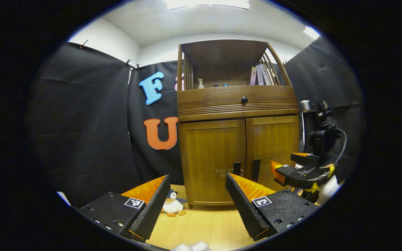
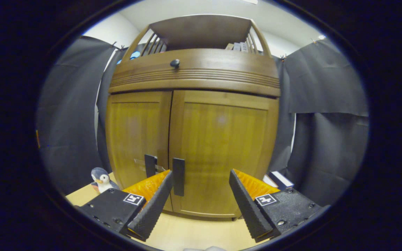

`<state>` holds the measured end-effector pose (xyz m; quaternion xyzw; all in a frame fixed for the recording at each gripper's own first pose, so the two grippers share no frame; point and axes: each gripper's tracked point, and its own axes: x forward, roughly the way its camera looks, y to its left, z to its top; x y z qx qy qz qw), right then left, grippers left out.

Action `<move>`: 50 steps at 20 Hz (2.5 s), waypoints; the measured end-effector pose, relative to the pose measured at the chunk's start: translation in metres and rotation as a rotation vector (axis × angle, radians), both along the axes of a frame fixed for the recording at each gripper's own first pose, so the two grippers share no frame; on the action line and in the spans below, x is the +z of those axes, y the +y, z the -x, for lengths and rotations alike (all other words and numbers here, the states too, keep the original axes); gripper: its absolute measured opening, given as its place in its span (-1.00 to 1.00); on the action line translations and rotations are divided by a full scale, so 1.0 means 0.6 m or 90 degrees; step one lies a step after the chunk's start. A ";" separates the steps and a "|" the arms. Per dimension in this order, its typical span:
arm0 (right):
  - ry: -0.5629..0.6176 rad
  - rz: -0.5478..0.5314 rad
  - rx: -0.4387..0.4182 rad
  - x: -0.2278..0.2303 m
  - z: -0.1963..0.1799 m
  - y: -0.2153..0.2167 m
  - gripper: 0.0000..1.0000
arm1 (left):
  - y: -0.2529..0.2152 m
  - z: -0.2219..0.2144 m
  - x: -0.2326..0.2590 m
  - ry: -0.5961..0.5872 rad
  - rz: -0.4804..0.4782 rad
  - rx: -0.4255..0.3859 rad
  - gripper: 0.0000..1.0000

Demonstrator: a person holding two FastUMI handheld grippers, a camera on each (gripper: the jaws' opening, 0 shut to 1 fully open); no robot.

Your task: Open the right door of the double-door shoe cabinet with the right hand, and open the left door with the left hand.

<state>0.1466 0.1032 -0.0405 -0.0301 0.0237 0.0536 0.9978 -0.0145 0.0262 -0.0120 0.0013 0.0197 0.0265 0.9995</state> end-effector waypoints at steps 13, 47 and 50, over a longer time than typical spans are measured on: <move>0.084 0.001 -0.017 -0.103 -0.168 0.083 0.19 | 0.078 0.044 -0.022 0.043 -0.021 0.089 0.92; 0.132 -0.049 0.011 -0.131 0.139 -0.107 -0.52 | 0.035 0.082 -0.068 0.052 0.016 0.028 0.92; 0.132 -0.050 0.004 -0.131 0.154 -0.132 -0.60 | 0.013 0.074 -0.066 0.050 0.013 0.016 0.92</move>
